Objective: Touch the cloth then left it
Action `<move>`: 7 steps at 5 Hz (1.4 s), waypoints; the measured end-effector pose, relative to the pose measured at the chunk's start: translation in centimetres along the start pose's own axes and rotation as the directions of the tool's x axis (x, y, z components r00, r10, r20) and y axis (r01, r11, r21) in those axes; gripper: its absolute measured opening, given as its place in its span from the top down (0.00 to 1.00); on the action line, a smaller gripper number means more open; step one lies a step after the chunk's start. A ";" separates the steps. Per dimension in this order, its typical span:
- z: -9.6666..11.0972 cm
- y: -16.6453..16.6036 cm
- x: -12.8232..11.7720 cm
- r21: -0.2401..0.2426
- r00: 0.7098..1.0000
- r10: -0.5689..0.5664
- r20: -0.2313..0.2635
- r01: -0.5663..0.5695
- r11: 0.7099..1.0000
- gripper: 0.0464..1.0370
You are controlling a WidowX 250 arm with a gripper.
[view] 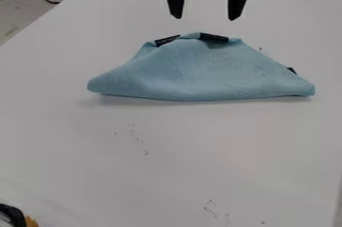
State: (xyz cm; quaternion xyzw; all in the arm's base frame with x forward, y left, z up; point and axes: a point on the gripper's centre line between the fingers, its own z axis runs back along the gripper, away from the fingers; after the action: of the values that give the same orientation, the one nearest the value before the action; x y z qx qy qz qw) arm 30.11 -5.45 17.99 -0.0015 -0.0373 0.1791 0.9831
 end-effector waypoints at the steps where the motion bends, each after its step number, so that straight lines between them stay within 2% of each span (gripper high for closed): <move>1: -0.8 -0.1 0.0 0.012 1.000 -0.002 -0.023 0.002 1.000 0.04; 2: -3.1 -1.1 1.5 0.027 0.999 -0.008 -0.051 0.010 1.000 0.04; 3: -5.0 -2.1 3.0 0.042 0.998 0.029 -0.056 -0.027 0.999 0.04; 4: -7.7 -2.5 4.5 -0.001 0.995 0.057 -0.087 -0.058 0.998 0.04; 5: -11.2 -2.3 6.4 -0.019 0.987 0.053 -0.151 -0.056 0.998 0.04; 6: -12.4 -3.0 7.1 -0.052 0.985 0.015 -0.173 -0.024 0.998 0.04; 7: -14.6 -2.6 7.5 -0.035 0.981 0.038 -0.191 -0.045 0.998 0.04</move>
State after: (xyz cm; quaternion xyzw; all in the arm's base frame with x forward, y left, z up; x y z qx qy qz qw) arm 39.09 -5.09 4.01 -0.0389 0.0535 0.1979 0.9780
